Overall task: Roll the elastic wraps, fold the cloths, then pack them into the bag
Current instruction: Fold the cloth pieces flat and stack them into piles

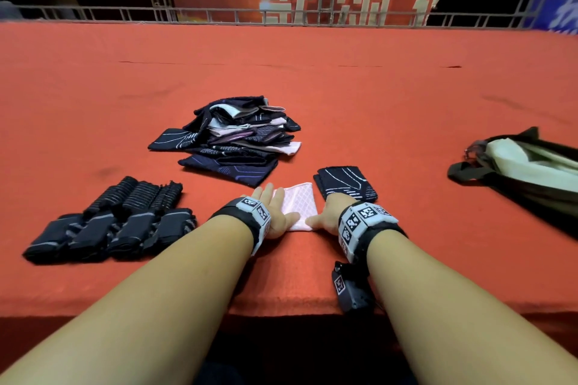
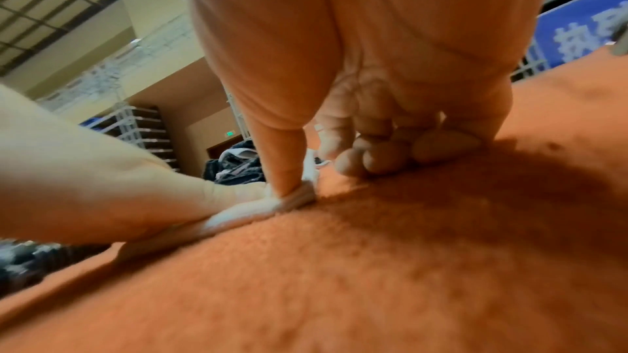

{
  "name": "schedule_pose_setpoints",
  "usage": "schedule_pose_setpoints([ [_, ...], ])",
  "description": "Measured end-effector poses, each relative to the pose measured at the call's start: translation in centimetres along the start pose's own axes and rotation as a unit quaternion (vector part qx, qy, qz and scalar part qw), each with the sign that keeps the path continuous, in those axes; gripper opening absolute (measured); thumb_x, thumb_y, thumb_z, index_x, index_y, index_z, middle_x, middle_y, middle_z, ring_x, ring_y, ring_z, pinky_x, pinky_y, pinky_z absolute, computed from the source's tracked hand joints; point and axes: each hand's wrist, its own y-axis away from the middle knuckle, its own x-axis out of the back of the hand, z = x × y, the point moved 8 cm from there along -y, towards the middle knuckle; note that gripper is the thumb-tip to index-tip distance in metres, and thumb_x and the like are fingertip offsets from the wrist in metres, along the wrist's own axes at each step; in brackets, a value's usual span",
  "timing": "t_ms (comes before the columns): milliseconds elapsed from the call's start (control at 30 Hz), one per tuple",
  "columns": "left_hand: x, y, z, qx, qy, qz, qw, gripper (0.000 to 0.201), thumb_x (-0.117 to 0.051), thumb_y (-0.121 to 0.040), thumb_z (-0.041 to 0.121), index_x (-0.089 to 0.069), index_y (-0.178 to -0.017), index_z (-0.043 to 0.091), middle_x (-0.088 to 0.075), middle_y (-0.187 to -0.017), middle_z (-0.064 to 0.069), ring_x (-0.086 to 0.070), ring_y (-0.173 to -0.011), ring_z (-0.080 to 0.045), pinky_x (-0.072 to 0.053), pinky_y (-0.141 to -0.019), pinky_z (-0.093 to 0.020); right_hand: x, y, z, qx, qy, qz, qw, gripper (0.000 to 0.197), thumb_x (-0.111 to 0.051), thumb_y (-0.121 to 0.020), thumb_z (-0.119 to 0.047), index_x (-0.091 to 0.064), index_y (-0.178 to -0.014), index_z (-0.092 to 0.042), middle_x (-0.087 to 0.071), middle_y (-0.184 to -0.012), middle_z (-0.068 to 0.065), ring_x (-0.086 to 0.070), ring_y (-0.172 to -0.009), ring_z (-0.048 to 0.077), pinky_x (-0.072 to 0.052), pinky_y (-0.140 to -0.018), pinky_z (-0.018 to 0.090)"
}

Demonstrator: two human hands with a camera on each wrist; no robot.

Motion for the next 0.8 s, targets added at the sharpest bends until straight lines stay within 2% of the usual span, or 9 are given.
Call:
schedule_pose_setpoints([
  [67, 0.0, 0.0, 0.0, 0.000, 0.010, -0.007, 1.000, 0.084, -0.030, -0.099, 0.068, 0.004, -0.162, 0.025, 0.015, -0.169, -0.002, 0.013, -0.155, -0.024, 0.003, -0.123, -0.050, 0.8, 0.1, -1.1, 0.041, -0.013, 0.051, 0.998, 0.031, -0.071, -0.086, -0.026, -0.059, -0.110, -0.012, -0.065, -0.107, 0.007, -0.063, -0.097, 0.027, -0.047, -0.076, 0.032],
  [100, 0.0, 0.0, 0.1, -0.003, 0.014, -0.009, 1.000, 0.083, -0.030, -0.099, 0.068, 0.004, -0.162, 0.025, 0.015, -0.169, -0.002, 0.013, -0.155, -0.024, 0.003, -0.123, -0.050, 1.3, 0.2, -2.0, 0.076, -0.020, 0.085, 0.993, 0.029, -0.065, -0.086, -0.018, -0.058, -0.114, -0.012, -0.062, -0.115, 0.010, -0.061, -0.106, 0.029, -0.049, -0.083, 0.033],
  [167, -0.2, -0.1, 0.0, -0.008, 0.018, -0.008, 1.000, 0.082, -0.031, -0.099, 0.067, 0.003, -0.162, 0.026, 0.014, -0.169, -0.002, 0.012, -0.156, -0.024, 0.004, -0.123, -0.049, 1.6, 0.3, -4.3, 0.153, -0.008, 0.122, 0.981, 0.037, -0.061, -0.087, -0.019, -0.056, -0.123, -0.014, -0.053, -0.126, 0.010, -0.052, -0.121, 0.030, -0.046, -0.100, 0.040],
  [233, -0.3, -0.4, -0.2, -0.009, 0.024, -0.005, 1.000, 0.078, -0.031, -0.101, 0.061, 0.003, -0.162, 0.026, 0.014, -0.169, -0.001, 0.011, -0.156, -0.024, 0.004, -0.123, -0.047, 0.4, 0.4, -6.6, 0.212, 0.032, 0.099, 0.972, 0.048, -0.061, -0.090, -0.028, -0.050, -0.134, -0.011, -0.047, -0.138, 0.011, -0.042, -0.132, 0.030, -0.037, -0.111, 0.041],
  [300, -0.4, -0.6, -0.2, -0.012, 0.032, -0.008, 0.999, 0.072, -0.028, -0.104, 0.054, 0.003, -0.162, 0.027, 0.014, -0.169, -0.001, 0.011, -0.156, -0.025, 0.004, -0.124, -0.048, -1.6, -0.4, -7.1, 0.206, 0.068, 0.053, 0.975, 0.058, -0.057, -0.091, -0.028, -0.040, -0.143, -0.009, -0.037, -0.150, 0.013, -0.031, -0.143, 0.031, -0.029, -0.117, 0.041],
  [367, -0.3, -0.7, -0.3, -0.010, 0.028, -0.019, 0.999, 0.073, -0.026, -0.103, 0.057, 0.003, -0.162, 0.027, 0.014, -0.169, -0.001, 0.011, -0.156, -0.026, 0.004, -0.123, -0.050, -3.7, -1.3, -6.3, 0.172, 0.101, -0.006, 0.980, 0.085, -0.062, -0.086, -0.031, -0.019, -0.156, -0.011, -0.012, -0.165, 0.012, -0.009, -0.153, 0.029, -0.017, -0.122, 0.045],
  [500, -0.3, -0.9, -0.3, -0.006, -0.009, -0.041, 0.999, 0.081, -0.030, -0.099, 0.065, 0.005, -0.162, 0.027, 0.015, -0.169, -0.002, 0.010, -0.155, -0.032, 0.005, -0.122, -0.055, -5.2, -2.3, -5.2, 0.152, 0.107, -0.090, 0.978, 0.124, -0.071, -0.074, -0.062, 0.005, -0.160, -0.017, 0.013, -0.168, 0.006, 0.014, -0.154, 0.026, -0.004, -0.123, 0.051],
  [600, 0.0, -0.6, -0.1, 0.001, -0.017, -0.056, 0.998, 0.080, -0.032, -0.100, 0.061, 0.007, -0.162, 0.027, 0.015, -0.169, -0.001, 0.011, -0.155, -0.032, 0.005, -0.121, -0.056, -5.4, -2.6, -5.0, 0.159, 0.113, -0.106, 0.975, 0.133, -0.060, -0.068, -0.086, 0.013, -0.159, -0.021, 0.018, -0.167, 0.004, 0.018, -0.153, 0.027, 0.002, -0.123, 0.054],
  [800, 0.3, -0.1, 0.0, 0.002, -0.007, -0.075, 0.997, 0.084, -0.036, -0.099, 0.059, 0.009, -0.161, 0.028, 0.016, -0.169, -0.001, 0.012, -0.155, -0.032, 0.005, -0.122, -0.055, -6.0, -3.0, -4.8, 0.157, 0.124, -0.084, 0.976, 0.134, -0.058, -0.065, -0.089, 0.012, -0.159, -0.024, 0.017, -0.167, 0.004, 0.016, -0.153, 0.029, 0.001, -0.123, 0.055],
])
